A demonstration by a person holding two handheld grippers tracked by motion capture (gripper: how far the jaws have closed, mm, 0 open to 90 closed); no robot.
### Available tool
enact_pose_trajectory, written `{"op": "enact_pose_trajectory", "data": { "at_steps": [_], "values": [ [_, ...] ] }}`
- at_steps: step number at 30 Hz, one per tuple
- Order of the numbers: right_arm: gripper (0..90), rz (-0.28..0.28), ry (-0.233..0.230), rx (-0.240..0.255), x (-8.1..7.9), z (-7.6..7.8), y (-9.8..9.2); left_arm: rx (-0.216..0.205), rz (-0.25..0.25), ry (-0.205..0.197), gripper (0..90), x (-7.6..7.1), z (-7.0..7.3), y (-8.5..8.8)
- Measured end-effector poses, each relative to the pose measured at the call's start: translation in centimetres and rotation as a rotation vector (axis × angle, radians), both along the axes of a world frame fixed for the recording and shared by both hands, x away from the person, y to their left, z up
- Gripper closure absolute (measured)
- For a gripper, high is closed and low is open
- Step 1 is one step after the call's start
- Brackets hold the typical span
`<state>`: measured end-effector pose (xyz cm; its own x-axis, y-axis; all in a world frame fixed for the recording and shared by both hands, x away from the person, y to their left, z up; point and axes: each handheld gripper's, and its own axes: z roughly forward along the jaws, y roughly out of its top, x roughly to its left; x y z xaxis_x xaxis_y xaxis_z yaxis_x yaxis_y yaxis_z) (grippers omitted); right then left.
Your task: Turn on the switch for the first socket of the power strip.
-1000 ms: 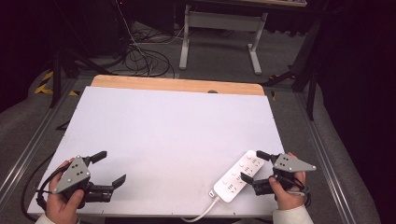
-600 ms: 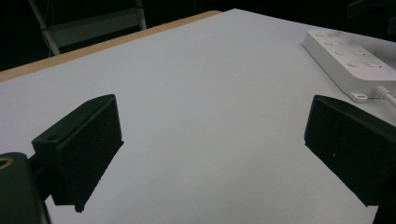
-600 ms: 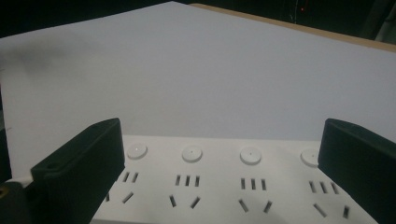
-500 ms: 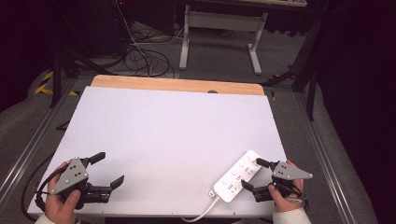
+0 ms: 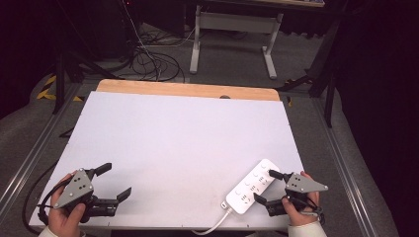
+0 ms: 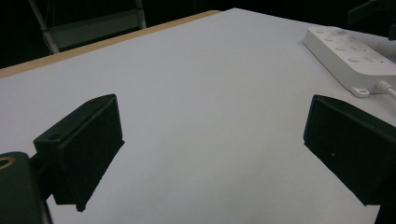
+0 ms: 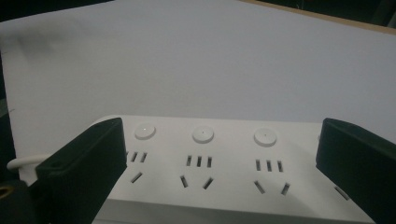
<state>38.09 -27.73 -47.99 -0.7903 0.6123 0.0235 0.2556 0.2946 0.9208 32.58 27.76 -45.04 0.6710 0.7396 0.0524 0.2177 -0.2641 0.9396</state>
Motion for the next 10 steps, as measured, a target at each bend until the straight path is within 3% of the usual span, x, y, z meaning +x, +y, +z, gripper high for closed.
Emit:
{"op": "enact_pose_trajectory", "data": {
  "at_steps": [2,10],
  "values": [
    [2.2,-0.001,-0.005,0.01,-0.06,0.13,-0.06,0.014,0.007,-0.01,5.3,-0.05,0.02,-0.09],
    [2.8,-0.012,0.009,-0.001,0.07,0.13,-0.13,-0.023,-0.007,0.01,5.2,-0.07,0.05,-0.1]
  ]
}}
